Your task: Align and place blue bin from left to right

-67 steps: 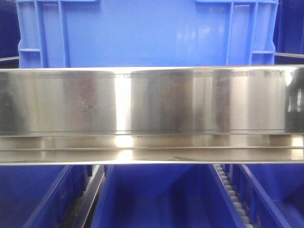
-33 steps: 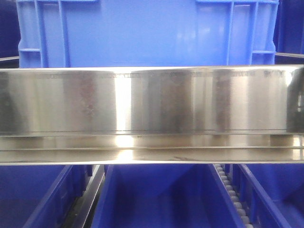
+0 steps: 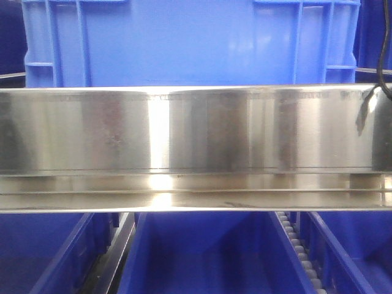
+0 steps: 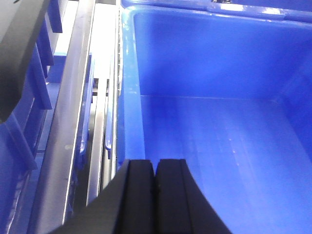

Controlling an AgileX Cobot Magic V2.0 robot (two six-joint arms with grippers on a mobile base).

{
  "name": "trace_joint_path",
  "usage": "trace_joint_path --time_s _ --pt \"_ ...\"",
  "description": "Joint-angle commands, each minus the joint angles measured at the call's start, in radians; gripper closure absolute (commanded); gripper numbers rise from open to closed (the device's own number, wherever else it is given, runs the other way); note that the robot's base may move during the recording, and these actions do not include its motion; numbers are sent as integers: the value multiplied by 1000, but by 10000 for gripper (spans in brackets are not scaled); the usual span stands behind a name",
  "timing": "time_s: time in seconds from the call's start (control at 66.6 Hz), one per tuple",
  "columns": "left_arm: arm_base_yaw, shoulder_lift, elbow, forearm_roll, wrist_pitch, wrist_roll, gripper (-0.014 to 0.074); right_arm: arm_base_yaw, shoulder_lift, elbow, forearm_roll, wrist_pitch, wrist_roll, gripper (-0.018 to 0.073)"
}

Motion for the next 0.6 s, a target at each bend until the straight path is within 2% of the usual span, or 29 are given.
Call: trace_joint_path --time_s 0.0,0.24,0.405,0.585 --pt "-6 -7 -10 3 -1 -4 707 -8 -5 -12 -5 -1 -2 286" --pt "-6 -7 -10 3 -1 -4 707 -8 -5 -12 -5 -31 -55 305" --pt "-6 -7 -10 3 -1 -4 707 -8 2 -12 -5 -37 -55 305" --pt "-6 -7 -10 3 1 -4 707 -8 26 -13 34 -39 -70 305"
